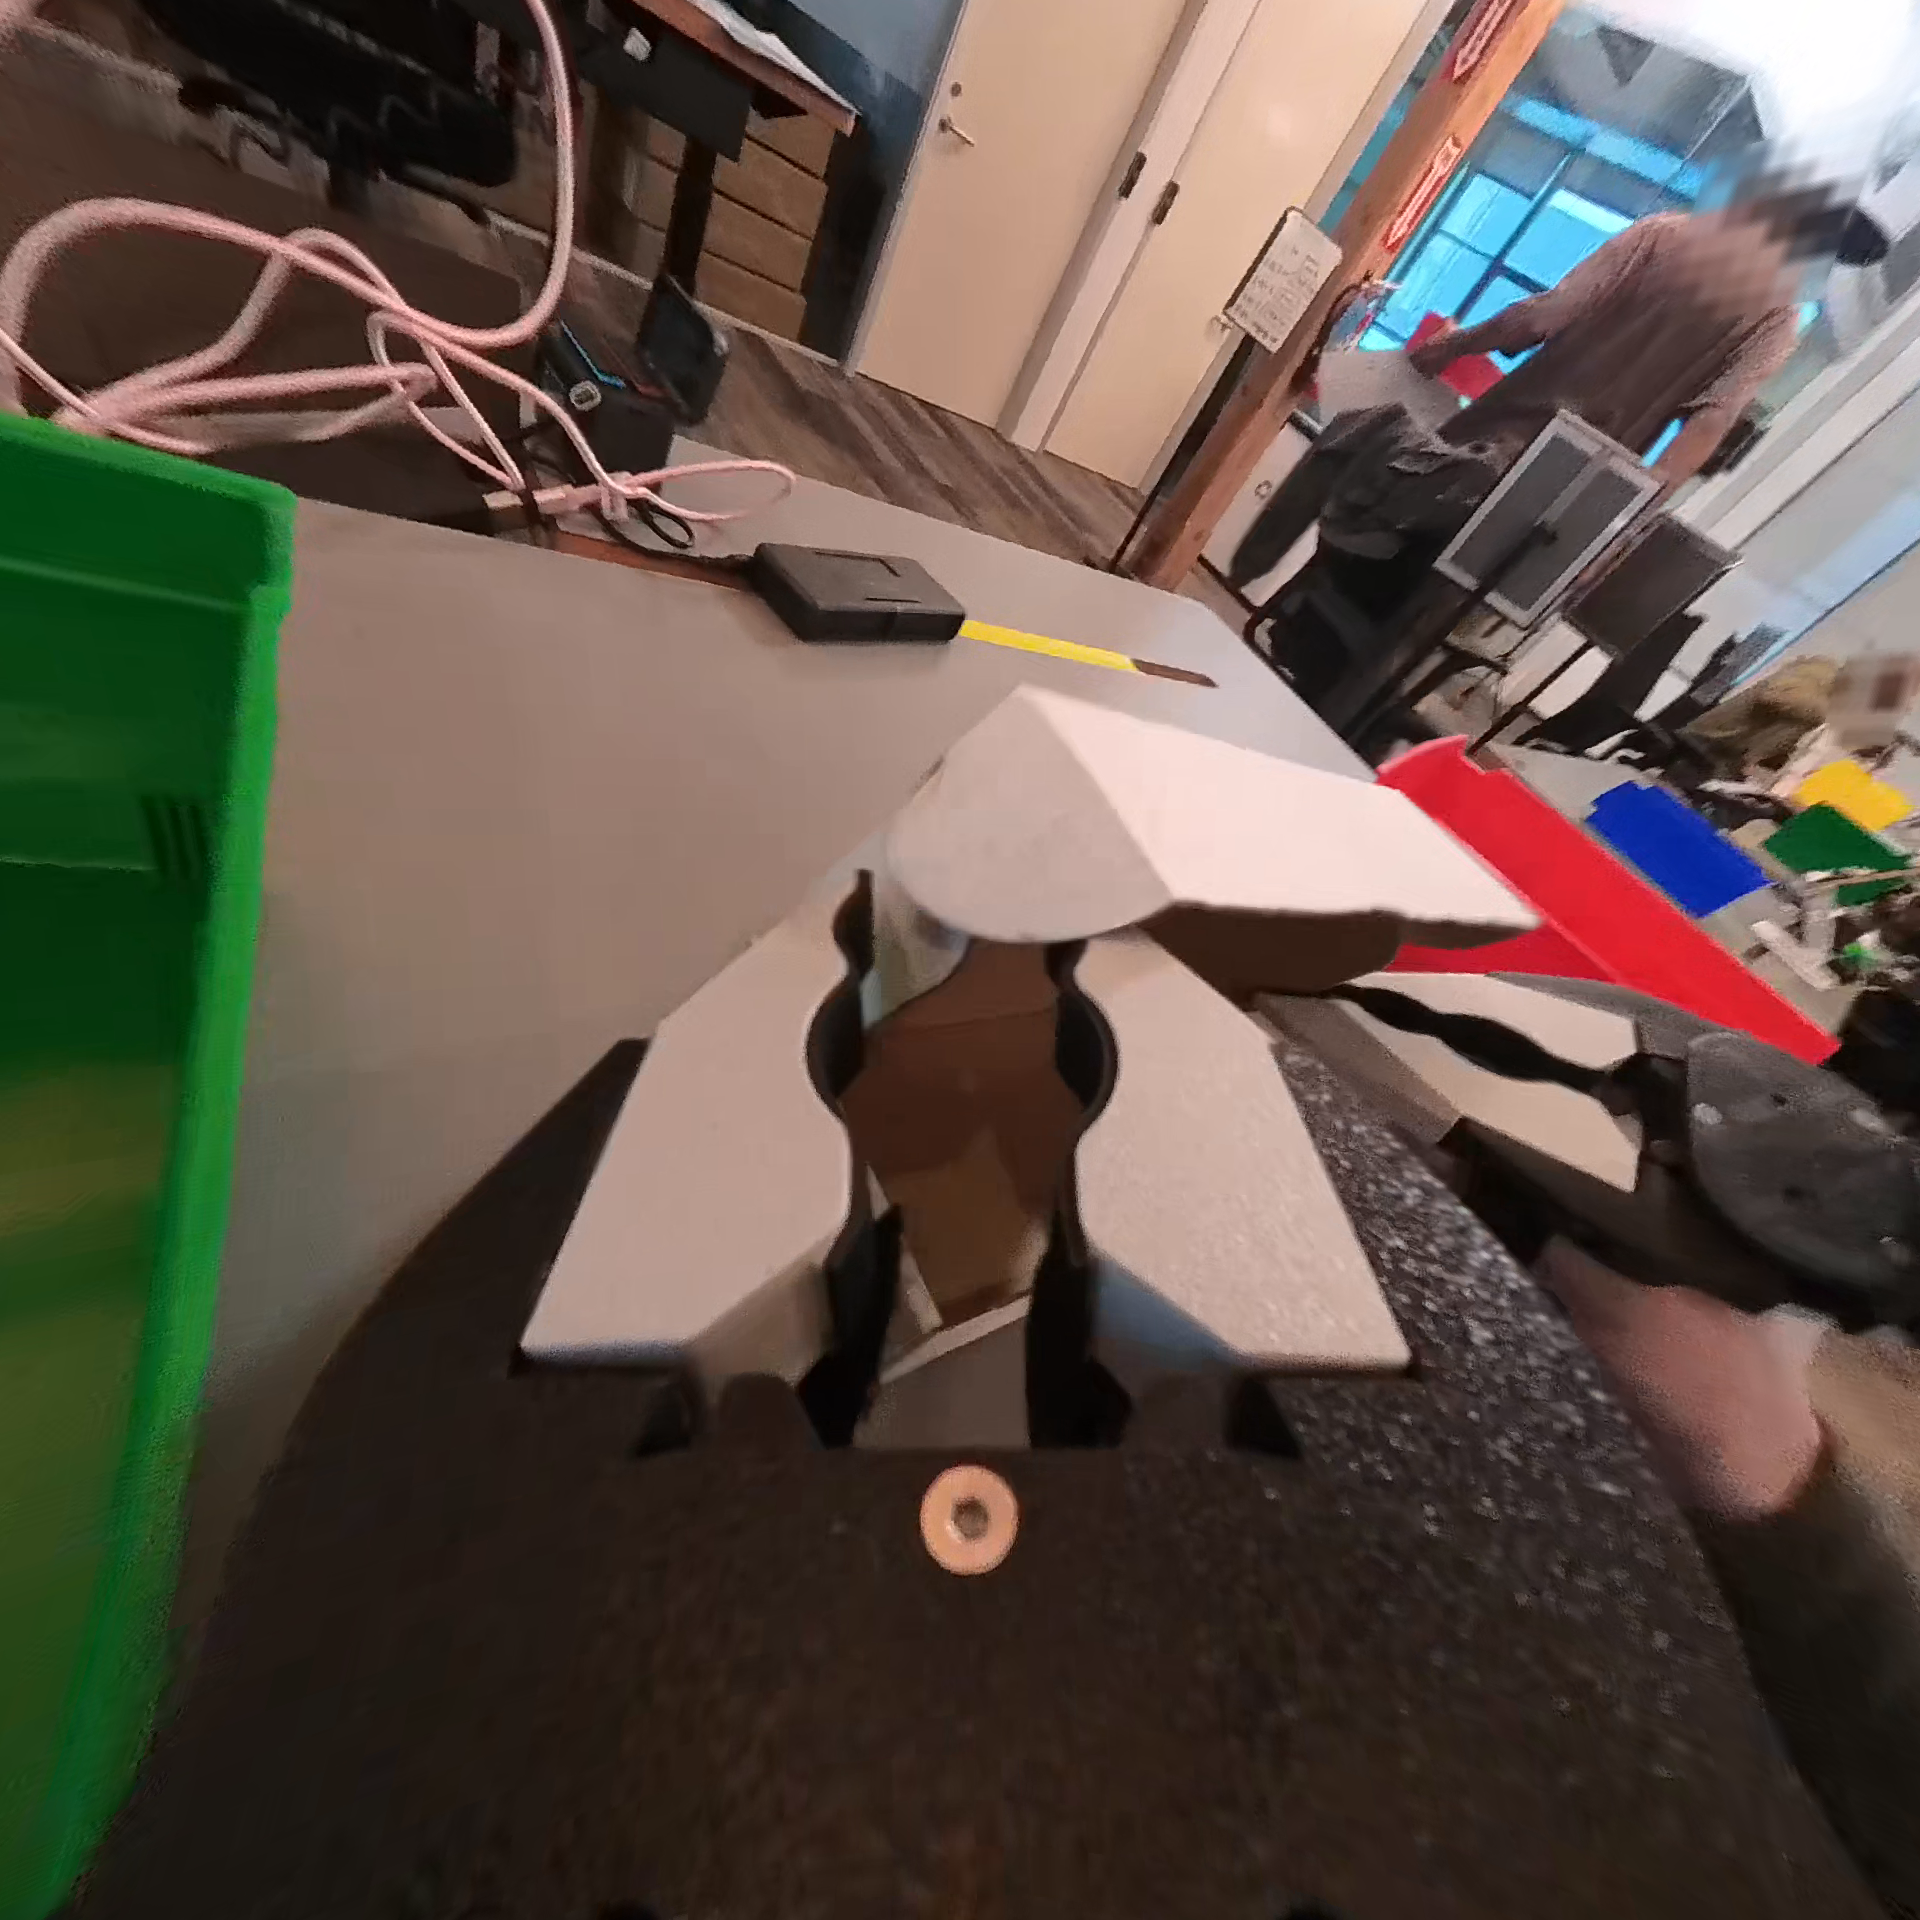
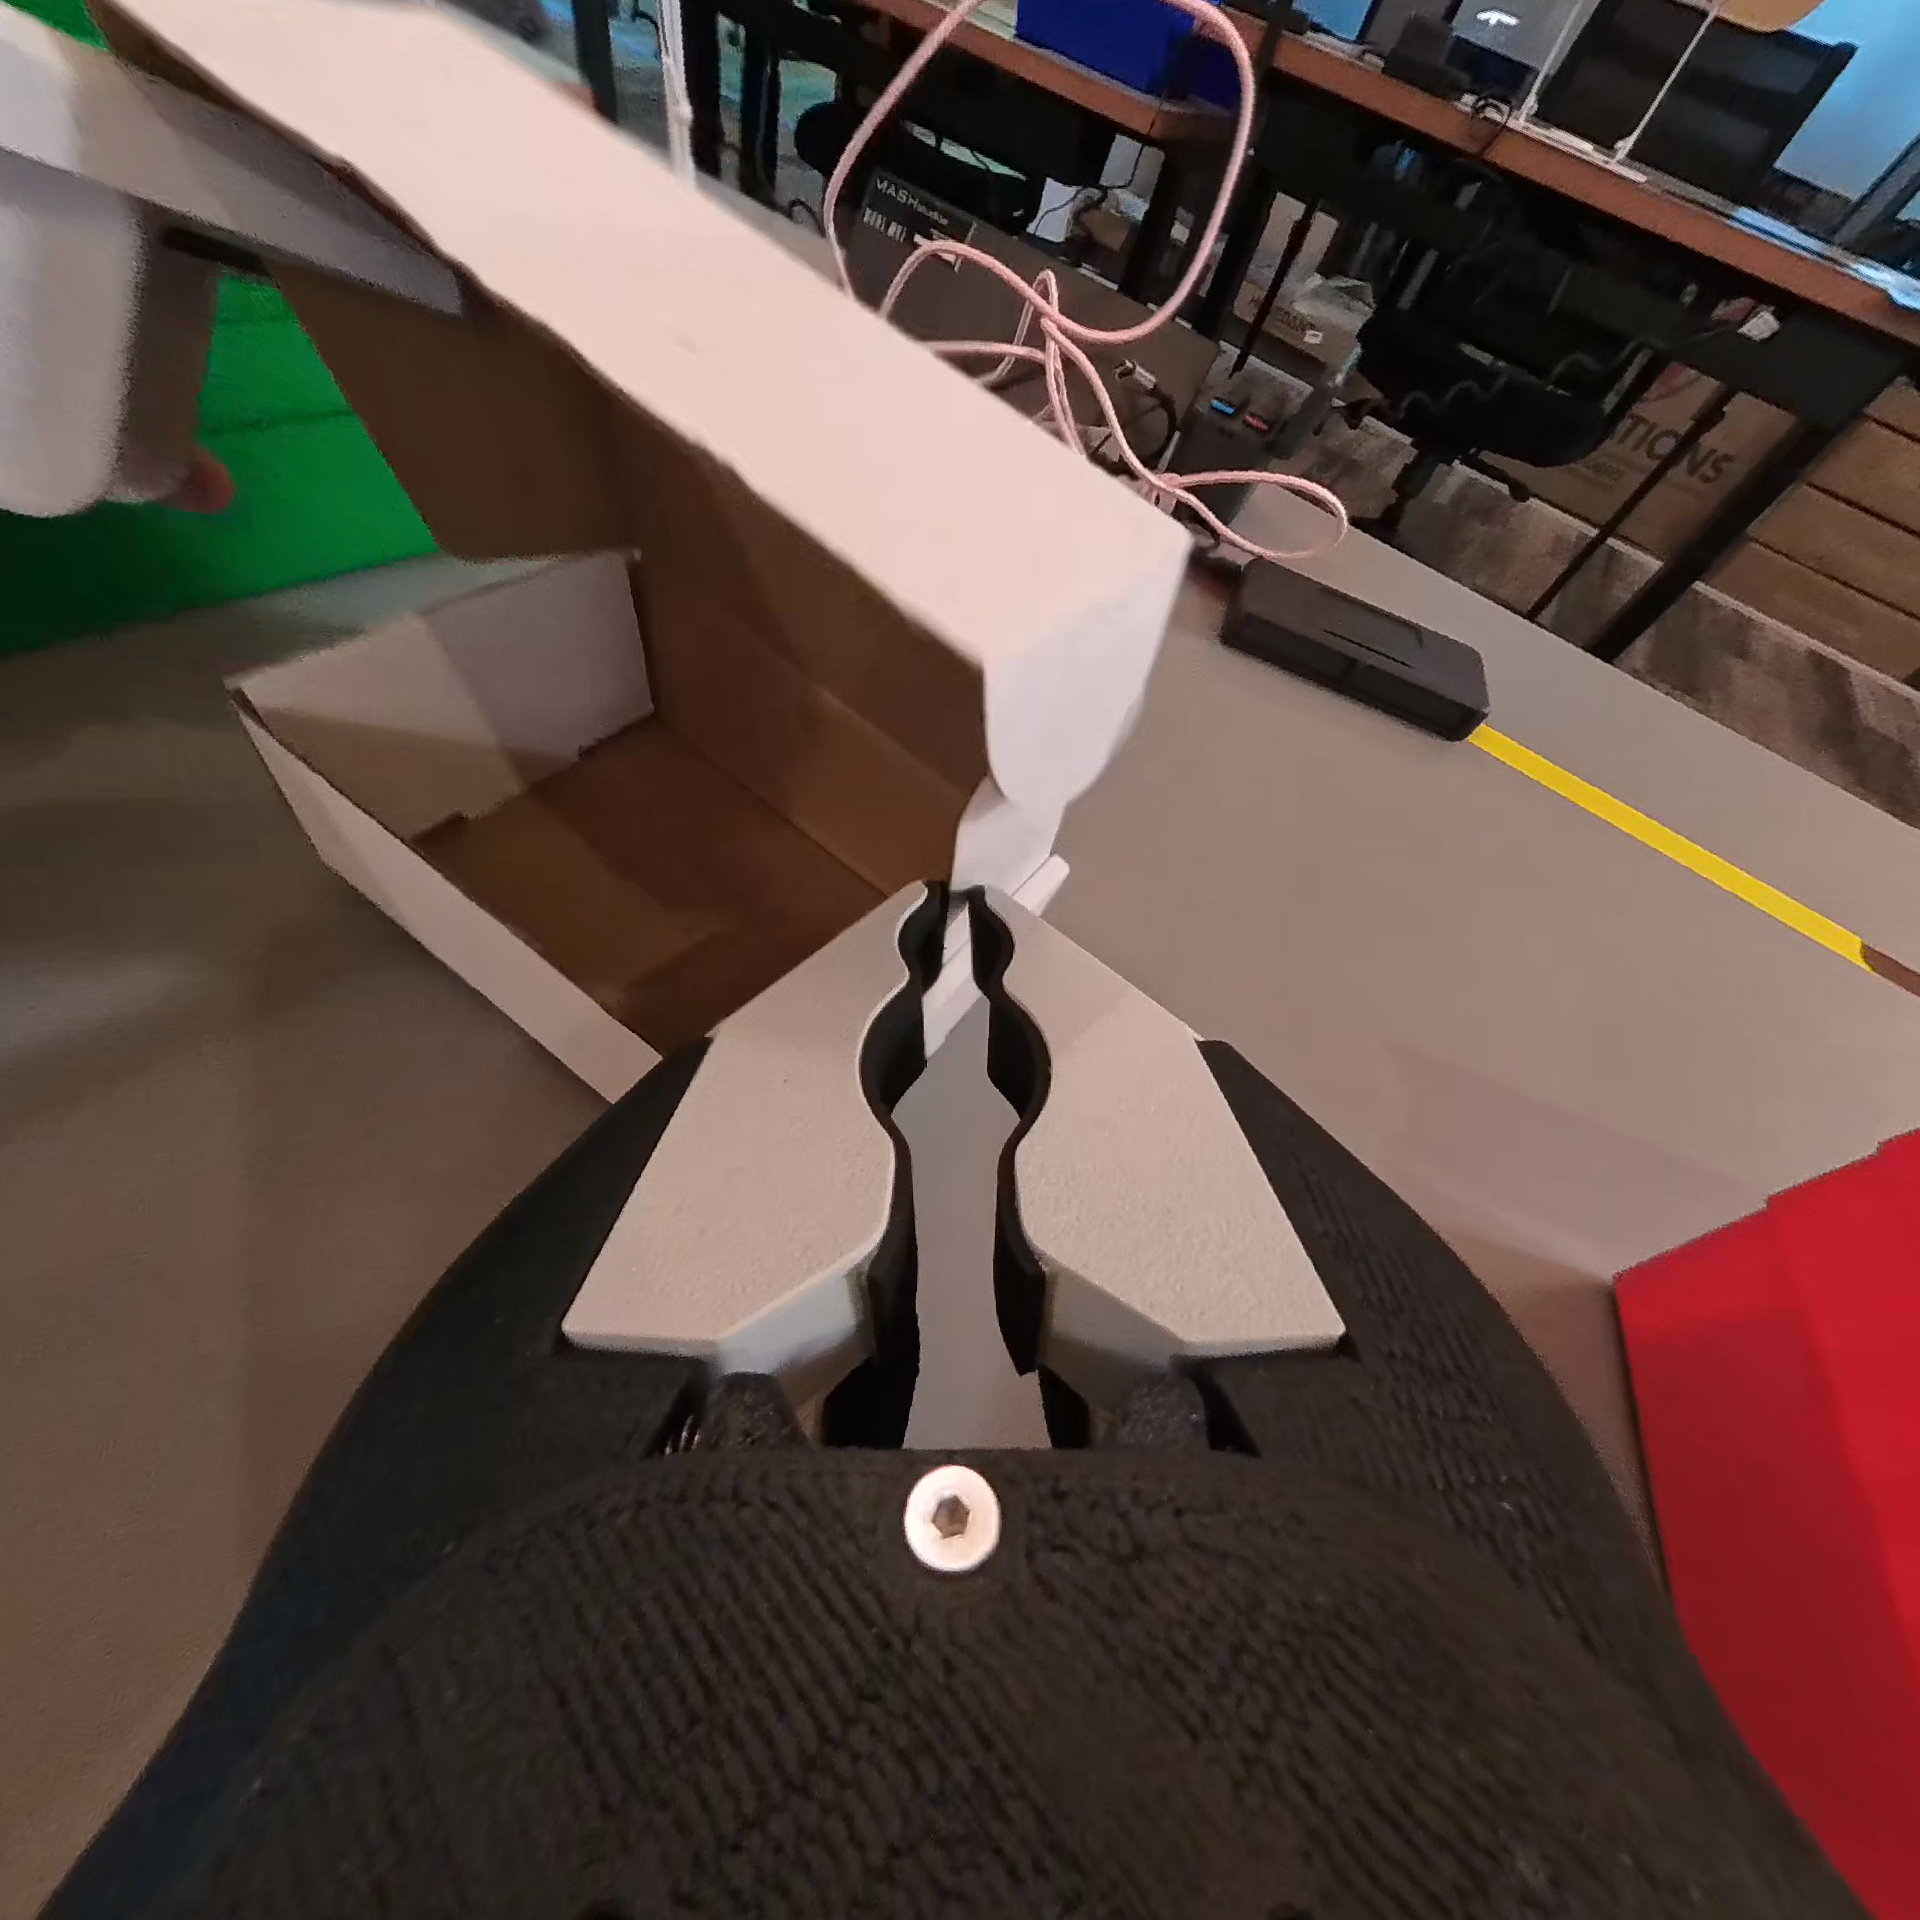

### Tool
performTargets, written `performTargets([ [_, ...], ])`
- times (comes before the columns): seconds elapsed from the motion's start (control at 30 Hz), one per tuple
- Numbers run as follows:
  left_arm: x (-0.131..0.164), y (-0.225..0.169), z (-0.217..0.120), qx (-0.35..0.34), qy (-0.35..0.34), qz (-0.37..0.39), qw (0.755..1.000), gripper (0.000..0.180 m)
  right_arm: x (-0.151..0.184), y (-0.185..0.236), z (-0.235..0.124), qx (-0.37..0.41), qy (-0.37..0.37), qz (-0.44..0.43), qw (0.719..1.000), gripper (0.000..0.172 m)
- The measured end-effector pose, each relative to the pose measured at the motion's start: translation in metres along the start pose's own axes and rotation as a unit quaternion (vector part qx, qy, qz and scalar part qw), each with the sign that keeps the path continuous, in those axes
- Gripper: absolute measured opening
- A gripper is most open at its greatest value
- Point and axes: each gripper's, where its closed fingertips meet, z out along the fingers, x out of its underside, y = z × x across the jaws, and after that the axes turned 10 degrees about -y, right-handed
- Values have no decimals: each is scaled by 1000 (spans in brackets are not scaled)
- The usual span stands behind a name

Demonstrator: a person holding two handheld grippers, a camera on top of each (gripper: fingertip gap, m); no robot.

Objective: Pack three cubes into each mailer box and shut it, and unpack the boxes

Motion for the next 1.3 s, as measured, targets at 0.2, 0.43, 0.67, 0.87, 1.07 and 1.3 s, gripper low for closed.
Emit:
performTargets([
  [0.2, 10, -4, -24, -7, 10, 111, 994, 73, -16, 6, -16, -17, -18, -22, 999, 52],
  [0.43, 31, -11, -38, 2, -25, 160, 987, 72, -99, 33, -37, -23, -180, -237, 954, 53],
  [0.67, 51, -2, -40, -33, 9, 209, 977, 59, -94, 24, 6, 22, -104, -362, 926, 18],
  [0.87, 43, -2, -22, -32, 2, 201, 979, 83, -93, 22, 13, 14, -105, -316, 943, 4],
  [1.07, 51, -15, 0, -15, 17, 201, 979, 93, -95, 18, 16, -7, -111, -236, 965, 5],
  [1.3, 35, -6, -6, -62, -19, 208, 976, 85, -94, 16, 12, -31, -114, -188, 975, 5],
])
